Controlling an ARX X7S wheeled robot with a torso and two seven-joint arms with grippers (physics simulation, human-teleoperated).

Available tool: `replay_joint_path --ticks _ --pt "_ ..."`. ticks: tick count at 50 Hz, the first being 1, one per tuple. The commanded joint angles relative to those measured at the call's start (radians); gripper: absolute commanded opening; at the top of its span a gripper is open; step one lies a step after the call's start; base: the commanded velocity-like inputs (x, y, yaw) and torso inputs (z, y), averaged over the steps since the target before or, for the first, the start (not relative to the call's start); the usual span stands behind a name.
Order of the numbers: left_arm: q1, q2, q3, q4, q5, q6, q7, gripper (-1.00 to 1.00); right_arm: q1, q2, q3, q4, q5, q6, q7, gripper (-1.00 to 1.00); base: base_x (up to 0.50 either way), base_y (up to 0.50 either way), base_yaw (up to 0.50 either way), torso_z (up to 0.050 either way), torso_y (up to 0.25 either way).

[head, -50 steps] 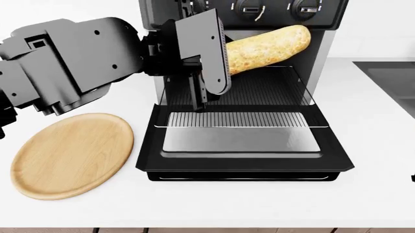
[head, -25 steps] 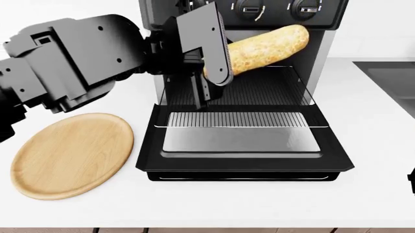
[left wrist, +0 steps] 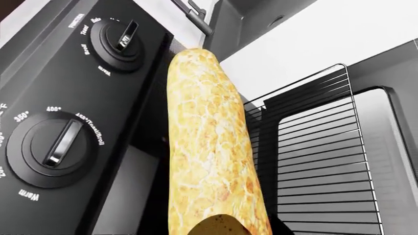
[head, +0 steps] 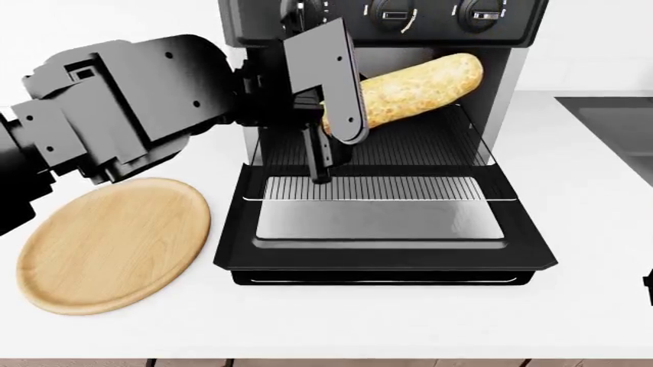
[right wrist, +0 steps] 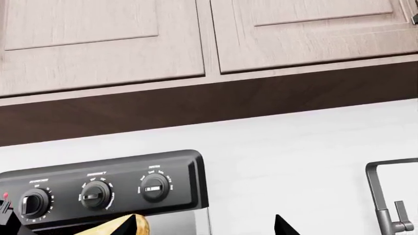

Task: Place the baguette on the rack of the toaster oven.

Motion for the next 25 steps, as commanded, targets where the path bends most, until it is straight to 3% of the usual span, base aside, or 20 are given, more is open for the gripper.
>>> replay_joint_path --ticks 1,25 --pt "0.009 0.001 -0.003 -0.001 -0.011 -0.008 -0.005 -1.0 0.003 -0.006 -0.002 0.0 -0.002 0.004 -0.004 1.0 0.0 0.0 0.0 0.0 0.01" --pt "0.031 0.008 0.001 -0.022 0.007 -0.01 -0.002 -1.0 0.01 -0.006 0.003 0.0 0.007 0.016 -0.006 1.0 0.0 0.0 0.0 0.0 0.0"
